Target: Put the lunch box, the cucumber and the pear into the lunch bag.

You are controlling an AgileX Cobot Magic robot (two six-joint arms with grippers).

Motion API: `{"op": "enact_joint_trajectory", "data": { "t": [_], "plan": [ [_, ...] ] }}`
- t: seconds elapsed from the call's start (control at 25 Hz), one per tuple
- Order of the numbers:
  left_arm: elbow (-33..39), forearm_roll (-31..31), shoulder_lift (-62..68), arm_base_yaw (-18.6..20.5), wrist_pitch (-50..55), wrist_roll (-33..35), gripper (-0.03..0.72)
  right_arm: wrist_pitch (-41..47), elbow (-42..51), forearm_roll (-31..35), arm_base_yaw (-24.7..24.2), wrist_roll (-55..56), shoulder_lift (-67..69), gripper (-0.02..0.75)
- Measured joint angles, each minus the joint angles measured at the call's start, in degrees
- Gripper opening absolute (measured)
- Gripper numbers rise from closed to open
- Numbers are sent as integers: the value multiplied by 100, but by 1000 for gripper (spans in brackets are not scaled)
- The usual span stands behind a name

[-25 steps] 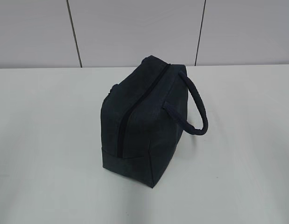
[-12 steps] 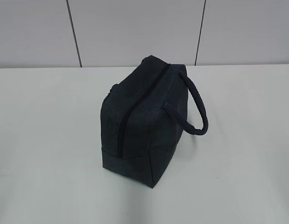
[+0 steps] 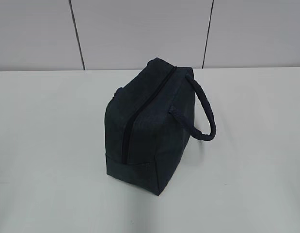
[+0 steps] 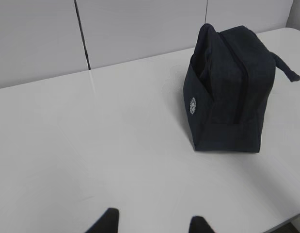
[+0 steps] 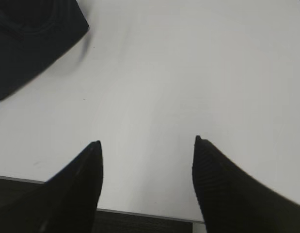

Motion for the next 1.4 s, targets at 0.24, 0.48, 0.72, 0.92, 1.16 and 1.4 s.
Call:
{"op": "enact_joint_trajectory", "data": {
  "t": [0.24, 0.48, 0.72, 0.92, 1.16, 1.4],
  "plan": [
    [0, -249, 0, 0, 0, 0, 276, 10, 0, 0, 0, 12, -9, 463],
    [0, -256, 0, 0, 0, 0, 276, 10, 0, 0, 0, 25, -9, 463],
    [0, -256, 0, 0, 0, 0, 276, 10, 0, 0, 0, 25, -9, 463],
    [0, -256, 0, 0, 0, 0, 276, 10, 0, 0, 0, 25, -9, 463],
    [0, -256, 0, 0, 0, 0, 276, 10, 0, 0, 0, 37, -9, 463],
    [0, -257, 0, 373, 0, 0, 276, 10, 0, 0, 0, 37, -9, 463]
  ]
}}
